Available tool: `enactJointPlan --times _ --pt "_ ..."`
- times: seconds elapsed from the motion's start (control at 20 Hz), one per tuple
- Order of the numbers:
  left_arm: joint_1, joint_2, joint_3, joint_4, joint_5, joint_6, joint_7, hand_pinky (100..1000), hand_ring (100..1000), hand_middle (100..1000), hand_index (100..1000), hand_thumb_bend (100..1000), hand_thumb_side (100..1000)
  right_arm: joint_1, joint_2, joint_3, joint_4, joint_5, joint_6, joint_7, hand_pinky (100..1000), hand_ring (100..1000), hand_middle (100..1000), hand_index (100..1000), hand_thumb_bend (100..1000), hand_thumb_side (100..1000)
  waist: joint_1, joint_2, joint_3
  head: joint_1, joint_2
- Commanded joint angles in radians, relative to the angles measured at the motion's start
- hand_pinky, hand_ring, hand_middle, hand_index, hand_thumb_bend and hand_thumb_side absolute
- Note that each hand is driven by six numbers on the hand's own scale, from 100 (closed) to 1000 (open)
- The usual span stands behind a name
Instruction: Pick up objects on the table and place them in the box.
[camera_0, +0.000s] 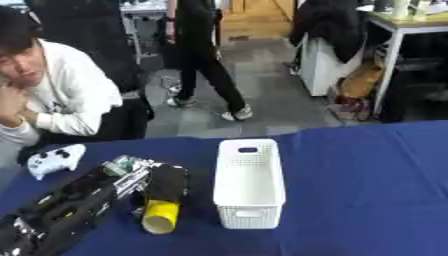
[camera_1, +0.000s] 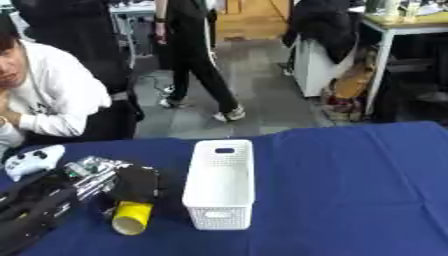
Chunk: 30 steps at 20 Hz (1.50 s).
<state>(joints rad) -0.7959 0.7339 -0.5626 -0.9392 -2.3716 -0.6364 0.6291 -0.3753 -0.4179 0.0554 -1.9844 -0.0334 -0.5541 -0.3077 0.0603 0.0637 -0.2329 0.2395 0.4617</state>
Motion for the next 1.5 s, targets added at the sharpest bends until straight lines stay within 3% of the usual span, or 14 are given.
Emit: enactJointPlan --times 0.05,0.1,0.25,0.45,0.6,0.8,1.05,1.5 --pt "-0.007 0.016 0.02 -0.003 0.009 -0.271 0.278 875 763 725 760 793 757 -0.015 -0.005 -0.004 -0.016 -0.005 -0.001 0.002 100 217 215 359 140 803 -0.006 -0.008 -0.001 0.006 -0.01" --pt "-0.005 0.015 0.02 -0.004 0.015 -0.271 0.278 801 678 637 694 736 750 -0.015 -0.005 -0.004 -0.016 -0.006 -0.001 0.002 100 217 215 359 140 803 -0.006 -0.008 -0.001 0.006 -0.01" --pt "0.005 0.014 0.019 -0.003 0.047 -0.271 0.278 667 544 502 560 597 755 -0.015 -0.005 -0.004 -0.016 -0.006 -0.002 0.002 100 217 215 359 140 803 -0.007 -0.007 -0.003 0.007 -0.009" --pt "0.015 0.012 0.024 0.013 0.073 -0.271 0.278 492 395 363 408 244 788 -0.015 -0.004 -0.004 -0.016 -0.007 -0.002 0.002 100 217 215 359 140 803 -0.008 -0.006 -0.004 0.008 -0.009" --pt "0.016 0.012 0.033 0.026 0.09 -0.271 0.278 426 319 280 357 239 798 -0.014 -0.004 -0.004 -0.016 -0.007 -0.002 0.002 100 217 215 359 139 804 -0.009 -0.006 -0.002 0.008 -0.009" --pt "0.004 0.015 0.051 0.04 0.108 -0.271 0.278 353 187 100 294 208 792 -0.011 -0.006 -0.005 -0.016 -0.006 -0.002 0.002 100 217 215 359 140 805 -0.01 -0.007 0.001 0.007 -0.008" --pt "-0.013 0.026 0.066 0.046 0.126 -0.271 0.278 329 135 100 272 211 781 -0.008 -0.009 -0.006 -0.016 -0.005 -0.002 0.001 100 218 215 359 139 803 -0.007 -0.01 0.006 0.005 -0.007" --pt "-0.033 0.06 0.075 -0.009 0.165 -0.271 0.278 339 141 100 270 261 759 -0.007 -0.013 -0.006 -0.016 -0.005 -0.002 0.0 100 218 215 359 140 802 -0.001 -0.018 0.009 0.008 -0.002"
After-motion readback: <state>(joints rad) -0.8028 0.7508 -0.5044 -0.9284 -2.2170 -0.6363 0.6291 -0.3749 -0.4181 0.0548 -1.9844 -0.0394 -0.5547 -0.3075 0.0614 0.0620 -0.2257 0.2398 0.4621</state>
